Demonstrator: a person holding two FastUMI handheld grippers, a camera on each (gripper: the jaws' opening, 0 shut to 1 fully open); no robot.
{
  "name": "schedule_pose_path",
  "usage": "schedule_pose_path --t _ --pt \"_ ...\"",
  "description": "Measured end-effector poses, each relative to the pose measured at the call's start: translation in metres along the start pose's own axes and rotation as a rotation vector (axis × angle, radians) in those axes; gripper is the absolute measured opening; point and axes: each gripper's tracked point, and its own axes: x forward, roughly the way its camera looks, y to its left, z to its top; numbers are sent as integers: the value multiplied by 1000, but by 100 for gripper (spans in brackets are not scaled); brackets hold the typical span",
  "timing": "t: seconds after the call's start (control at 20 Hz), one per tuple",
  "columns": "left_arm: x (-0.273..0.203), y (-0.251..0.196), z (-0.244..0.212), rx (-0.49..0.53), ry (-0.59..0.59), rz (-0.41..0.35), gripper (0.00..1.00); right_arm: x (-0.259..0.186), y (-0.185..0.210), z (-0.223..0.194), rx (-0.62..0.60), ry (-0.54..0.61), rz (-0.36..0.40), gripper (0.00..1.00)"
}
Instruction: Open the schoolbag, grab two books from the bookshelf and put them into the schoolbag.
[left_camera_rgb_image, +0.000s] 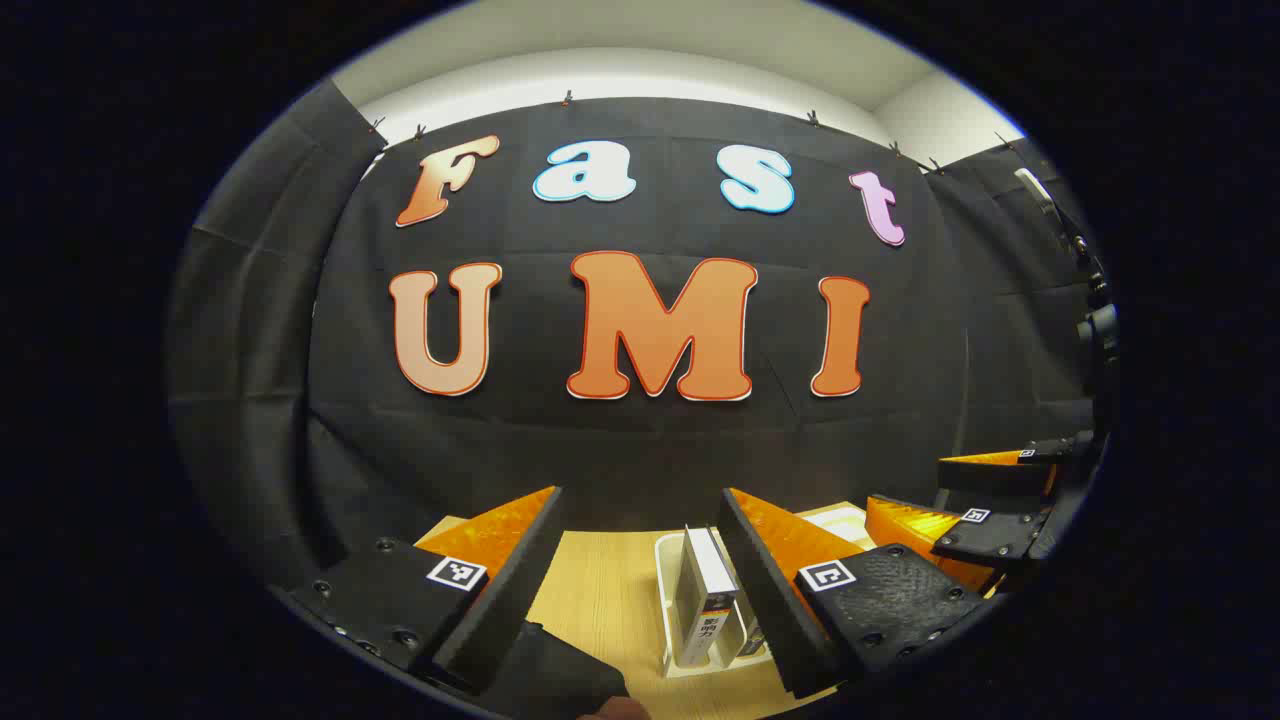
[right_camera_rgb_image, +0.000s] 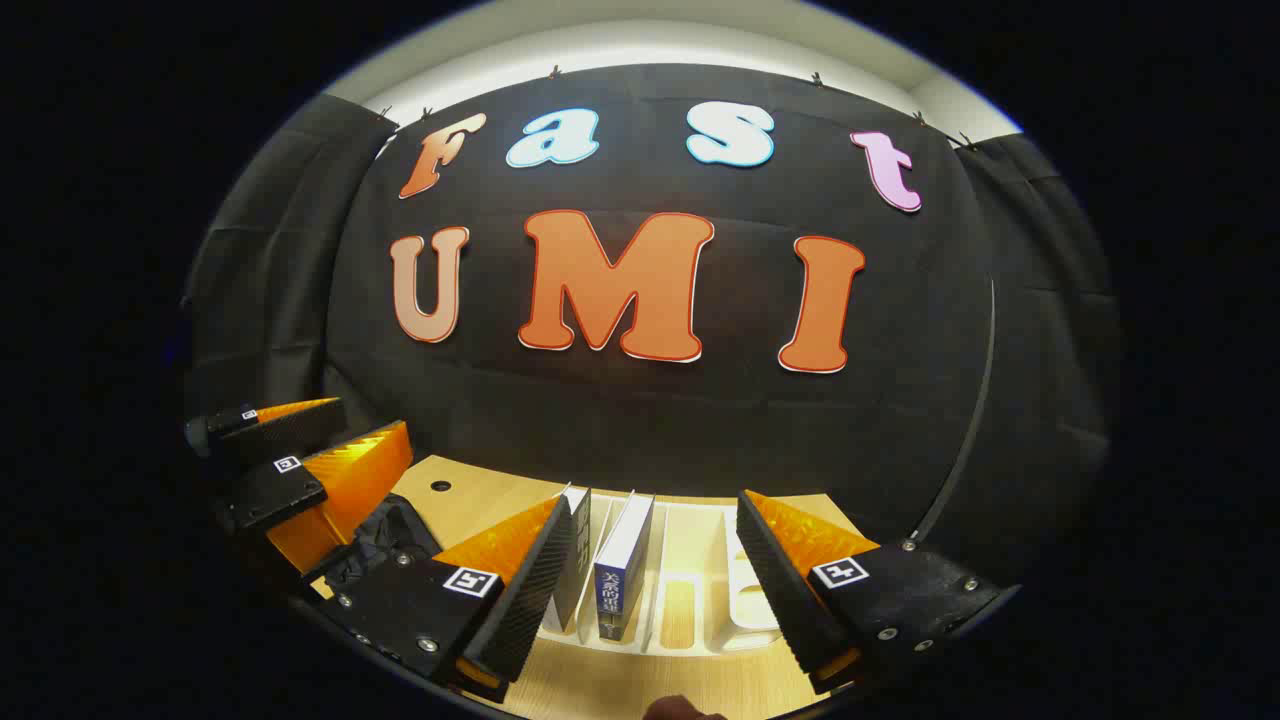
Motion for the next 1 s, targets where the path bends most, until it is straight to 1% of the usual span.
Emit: schedule_pose_path --t 0.15,0.3,0.4,0.55,0.65,0.7,0.85,0.9,1.0 --pt "1 -1 2 -1 -6 15 99 5 -3 0 10 -5 7 98" --pt "3 -3 5 8 -13 32 98 8 -6 0 12 -7 13 98" --pt "6 -4 3 7 -12 37 99 11 -7 1 8 -10 16 98" --pt "8 -2 0 6 -7 45 98 12 -4 0 14 -13 28 98" --pt "9 -5 -3 5 1 44 99 12 -6 -2 7 -12 25 98" --pt "10 -6 -3 7 -1 42 98 13 -5 -3 7 -11 28 98" --pt "9 -8 -7 25 5 38 98 12 -6 -6 11 -4 31 98" --pt "9 -8 -7 29 5 36 99 12 -7 -6 11 -2 33 98" --pt "9 -6 -12 53 15 42 98 12 -10 -5 15 -6 30 98"
